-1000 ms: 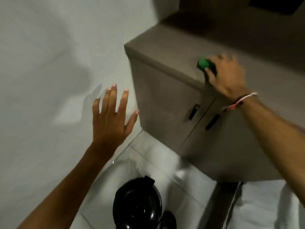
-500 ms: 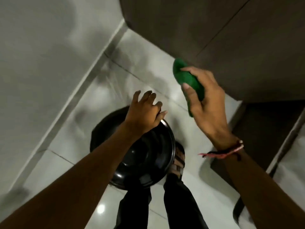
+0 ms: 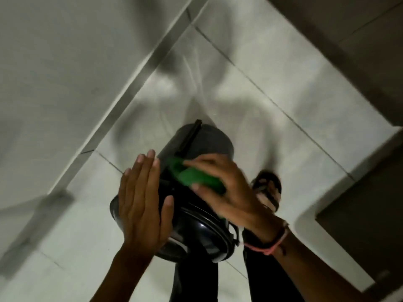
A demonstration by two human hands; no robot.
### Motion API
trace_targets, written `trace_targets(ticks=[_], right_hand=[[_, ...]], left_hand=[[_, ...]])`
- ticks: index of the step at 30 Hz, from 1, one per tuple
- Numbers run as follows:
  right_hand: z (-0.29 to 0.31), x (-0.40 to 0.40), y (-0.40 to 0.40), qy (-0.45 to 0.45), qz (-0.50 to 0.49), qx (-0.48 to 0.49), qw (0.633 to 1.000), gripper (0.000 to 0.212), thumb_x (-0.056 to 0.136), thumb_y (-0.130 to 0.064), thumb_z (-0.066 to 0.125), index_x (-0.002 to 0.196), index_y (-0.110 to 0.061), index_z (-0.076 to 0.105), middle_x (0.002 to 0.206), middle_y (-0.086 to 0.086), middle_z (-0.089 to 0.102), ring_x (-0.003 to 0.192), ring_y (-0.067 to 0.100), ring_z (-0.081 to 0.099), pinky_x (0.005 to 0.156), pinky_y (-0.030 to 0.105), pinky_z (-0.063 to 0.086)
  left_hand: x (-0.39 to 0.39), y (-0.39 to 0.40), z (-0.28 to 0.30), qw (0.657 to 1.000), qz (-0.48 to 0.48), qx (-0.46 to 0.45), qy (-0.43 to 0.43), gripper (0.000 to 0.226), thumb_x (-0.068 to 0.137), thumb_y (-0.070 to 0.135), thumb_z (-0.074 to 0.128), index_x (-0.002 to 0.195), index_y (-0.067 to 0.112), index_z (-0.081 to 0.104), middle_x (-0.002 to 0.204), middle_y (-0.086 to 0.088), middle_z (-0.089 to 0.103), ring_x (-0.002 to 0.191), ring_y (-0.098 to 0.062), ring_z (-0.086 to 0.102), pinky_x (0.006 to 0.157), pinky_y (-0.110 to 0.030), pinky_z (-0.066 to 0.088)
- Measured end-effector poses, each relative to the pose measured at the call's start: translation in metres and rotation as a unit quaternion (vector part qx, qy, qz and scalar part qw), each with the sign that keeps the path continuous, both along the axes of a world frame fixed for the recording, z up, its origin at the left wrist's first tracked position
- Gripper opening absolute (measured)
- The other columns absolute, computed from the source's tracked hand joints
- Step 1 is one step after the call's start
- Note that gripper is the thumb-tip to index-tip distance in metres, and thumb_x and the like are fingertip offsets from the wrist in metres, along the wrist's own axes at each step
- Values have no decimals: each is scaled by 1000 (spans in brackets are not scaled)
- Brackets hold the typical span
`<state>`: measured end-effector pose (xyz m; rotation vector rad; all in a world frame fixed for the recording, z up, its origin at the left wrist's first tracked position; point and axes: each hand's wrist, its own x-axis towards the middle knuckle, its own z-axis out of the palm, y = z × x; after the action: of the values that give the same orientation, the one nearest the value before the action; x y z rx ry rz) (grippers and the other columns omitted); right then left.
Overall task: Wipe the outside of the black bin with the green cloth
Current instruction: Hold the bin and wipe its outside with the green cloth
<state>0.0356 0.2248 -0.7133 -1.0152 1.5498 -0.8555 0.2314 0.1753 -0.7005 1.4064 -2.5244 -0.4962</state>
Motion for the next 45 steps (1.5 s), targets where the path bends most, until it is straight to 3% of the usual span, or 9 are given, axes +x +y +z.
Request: trace_targets(ticks=[4,8,15,20,27,30,34,37,45], right_hand=[[-74,22,-40,149,61,22,987,39,101,-31,66,137,-18,70,152,12,59,144,34,53,129,48,28],[-127,-5,-93,60,-30,178,982,38,103,-17,67,140,-6,65,153,16,59,147,33,50,126,42,35],[-58,56,-30,56,241,-78,966,39,98,-43,55,135,-35,63,157,-6,55,158,6,30,129,14,4],[-143,10,-115,90,19,181,979,35,106,-25,60,138,-11,67,150,17,61,145,35,51,118,31,35],[-44,85,-5,22,173,-120,977,38,105,-43,56,141,-30,62,165,-5,49,163,13,28,133,38,24],[-81,59,3,51,1,14,999,40,109,-31,55,147,-19,57,166,6,47,161,20,32,134,40,27],[-142,39,9,-181,-328,397,838,57,110,-48,48,155,-15,49,159,11,55,147,31,52,128,47,39],[-151,51,45,-353,-376,448,730,55,112,-45,43,157,-14,48,154,16,57,146,36,51,127,47,39],[-96,25,16,-187,-233,171,939,47,93,-24,70,140,-22,67,145,-3,68,140,19,61,118,36,49]], left_hand=[[31,17,-15,1000,3,-29,-6,59,114,36,19,169,13,18,180,2,10,169,-17,8,139,-39,6],[34,26,-22,998,15,-60,-3,59,114,37,18,170,16,15,181,6,6,169,-17,3,139,-38,2],[48,46,-21,996,33,-77,7,62,113,35,20,169,9,14,181,-3,7,169,-22,5,140,-41,4],[51,40,-26,997,36,-66,25,61,114,35,21,169,11,14,181,0,7,169,-20,3,140,-40,4],[73,27,-27,987,139,-11,84,58,114,34,21,165,8,30,178,0,18,168,-28,14,137,-47,10],[77,43,-29,976,186,-5,110,55,113,33,28,134,-4,63,166,-15,47,153,-30,47,134,-47,18],[66,46,-30,956,266,-13,123,51,114,30,31,104,-6,67,128,-13,69,141,-7,55,131,-54,27],[62,48,-25,955,278,-13,99,51,113,29,31,103,-7,65,113,-27,71,125,-8,60,124,-65,32],[46,46,-15,950,310,15,23,54,112,33,34,100,-10,64,91,-31,62,93,-51,55,112,-69,39]])
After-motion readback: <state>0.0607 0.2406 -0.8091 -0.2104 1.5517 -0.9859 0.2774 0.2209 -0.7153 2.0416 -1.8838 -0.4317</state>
